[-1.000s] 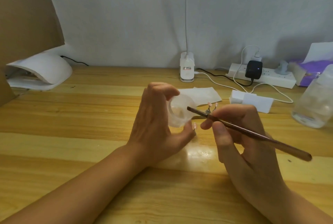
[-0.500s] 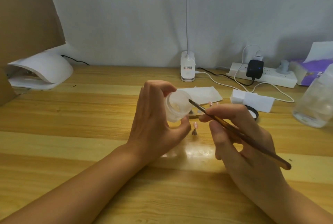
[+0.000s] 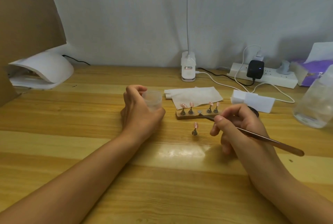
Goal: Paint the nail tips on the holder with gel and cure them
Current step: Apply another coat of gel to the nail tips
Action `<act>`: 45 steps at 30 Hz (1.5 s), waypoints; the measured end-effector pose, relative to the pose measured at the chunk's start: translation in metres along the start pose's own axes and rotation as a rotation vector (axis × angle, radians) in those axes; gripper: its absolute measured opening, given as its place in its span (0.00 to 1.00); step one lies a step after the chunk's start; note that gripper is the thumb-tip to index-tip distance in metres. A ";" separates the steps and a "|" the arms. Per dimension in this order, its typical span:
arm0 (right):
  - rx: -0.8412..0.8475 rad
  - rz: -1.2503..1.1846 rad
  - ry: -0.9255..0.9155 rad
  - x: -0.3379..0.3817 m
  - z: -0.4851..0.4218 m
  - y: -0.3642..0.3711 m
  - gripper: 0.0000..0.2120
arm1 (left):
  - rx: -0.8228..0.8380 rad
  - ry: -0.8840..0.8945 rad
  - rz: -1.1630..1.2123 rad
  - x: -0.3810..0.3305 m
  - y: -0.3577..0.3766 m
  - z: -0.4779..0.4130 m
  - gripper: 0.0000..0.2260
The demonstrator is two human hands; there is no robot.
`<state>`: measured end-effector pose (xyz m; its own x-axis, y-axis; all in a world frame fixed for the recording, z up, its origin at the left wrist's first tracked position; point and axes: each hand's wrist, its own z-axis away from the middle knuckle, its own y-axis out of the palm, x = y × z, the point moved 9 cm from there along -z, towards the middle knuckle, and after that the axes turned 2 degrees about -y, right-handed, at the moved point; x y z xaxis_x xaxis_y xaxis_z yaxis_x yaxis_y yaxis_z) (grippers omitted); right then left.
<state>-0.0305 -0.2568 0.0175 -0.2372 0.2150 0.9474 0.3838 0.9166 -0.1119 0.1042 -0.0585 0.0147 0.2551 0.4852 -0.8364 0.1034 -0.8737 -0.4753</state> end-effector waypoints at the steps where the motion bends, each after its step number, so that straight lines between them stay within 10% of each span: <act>1: 0.002 -0.001 0.006 -0.001 0.000 0.000 0.01 | -0.010 0.010 -0.033 -0.001 0.000 0.001 0.28; 5: 0.010 0.025 0.000 0.000 -0.002 0.002 0.02 | -0.164 0.344 -0.083 -0.040 -0.013 0.020 0.24; 10: 0.008 0.026 0.000 0.003 0.000 0.002 0.02 | 0.182 0.700 -0.223 -0.069 0.026 0.056 0.12; 20: 0.047 0.085 0.021 -0.006 -0.004 0.003 0.07 | 0.522 0.545 -0.187 -0.048 0.052 0.050 0.06; 45: 0.138 0.212 0.041 -0.008 -0.003 0.012 0.06 | 0.517 0.520 -0.144 -0.046 0.050 0.048 0.06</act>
<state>-0.0211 -0.2489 0.0095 -0.1269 0.3964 0.9093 0.2953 0.8902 -0.3469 0.0519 -0.1231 0.0163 0.7085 0.4021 -0.5799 -0.2624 -0.6128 -0.7454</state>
